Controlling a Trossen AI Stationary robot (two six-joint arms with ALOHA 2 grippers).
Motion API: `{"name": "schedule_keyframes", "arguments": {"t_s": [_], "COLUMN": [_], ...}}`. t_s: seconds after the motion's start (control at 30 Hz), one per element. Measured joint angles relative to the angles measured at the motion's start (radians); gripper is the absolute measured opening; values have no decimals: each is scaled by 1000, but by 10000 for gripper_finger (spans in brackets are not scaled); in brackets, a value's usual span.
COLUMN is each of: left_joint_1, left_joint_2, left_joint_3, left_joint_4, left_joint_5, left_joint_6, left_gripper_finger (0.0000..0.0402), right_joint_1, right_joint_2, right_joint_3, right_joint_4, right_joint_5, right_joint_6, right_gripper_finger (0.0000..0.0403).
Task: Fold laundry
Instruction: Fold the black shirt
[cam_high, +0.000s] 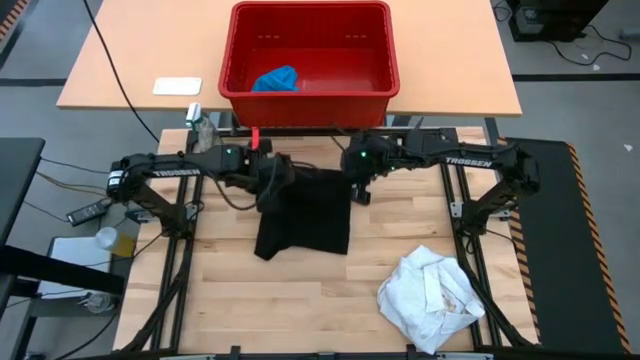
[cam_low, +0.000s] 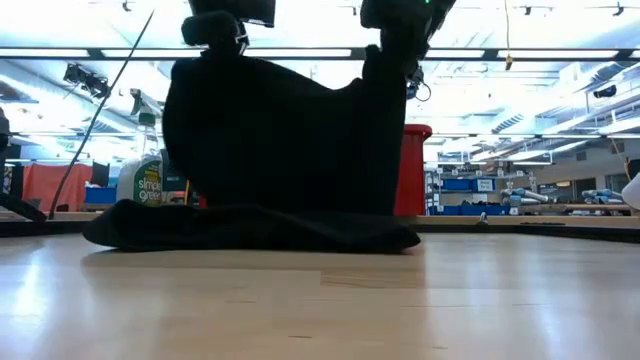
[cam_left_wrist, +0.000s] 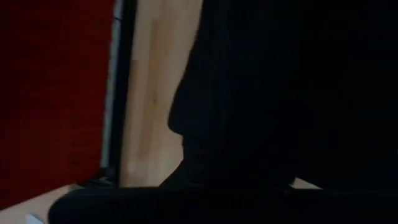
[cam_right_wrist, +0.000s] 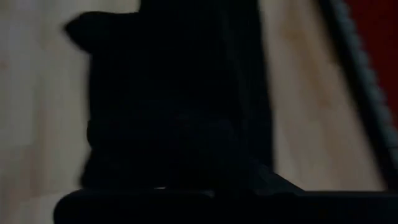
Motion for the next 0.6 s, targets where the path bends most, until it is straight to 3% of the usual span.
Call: {"name": "schedule_keyframes", "arguments": {"t_s": [0.17,0.3,0.47,0.6], "left_joint_1": [-59,-65,12,-63], "left_joint_2": [19,29,34,36], "left_joint_3": [0,-55,-184,-252], "left_joint_4": [-19,23,99,96], "left_joint_5": [13,-80,-191,-347], "left_joint_6": [-86,-20,0,-86], "left_gripper_finger": [11,11,11,9], "right_joint_1": [73,101,63,65], "right_joint_2": [0,0,0,1], "right_joint_3": [-46,-107,-146,-150], "right_joint_4": [38,69,124,127], "right_joint_5": [16,197,383,318], "right_joint_6": [73,50,18,32], "right_gripper_finger": [18,18,18,18]}}
